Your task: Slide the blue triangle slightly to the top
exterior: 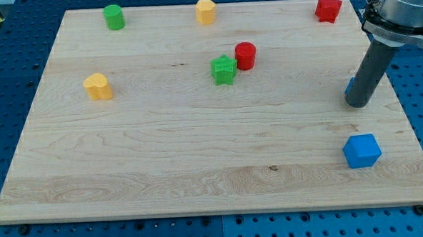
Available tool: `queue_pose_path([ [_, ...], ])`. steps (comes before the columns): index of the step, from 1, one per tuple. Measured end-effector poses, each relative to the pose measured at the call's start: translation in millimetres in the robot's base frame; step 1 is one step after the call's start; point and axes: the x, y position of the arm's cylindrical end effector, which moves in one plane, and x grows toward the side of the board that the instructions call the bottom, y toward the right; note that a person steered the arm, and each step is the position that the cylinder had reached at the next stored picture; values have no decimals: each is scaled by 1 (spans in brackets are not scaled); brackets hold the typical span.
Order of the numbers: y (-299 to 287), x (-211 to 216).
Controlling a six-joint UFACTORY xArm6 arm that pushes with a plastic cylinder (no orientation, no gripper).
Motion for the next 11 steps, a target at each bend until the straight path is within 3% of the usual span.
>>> queue_pose_path([
  [6, 42, 5],
  [11, 43, -25],
])
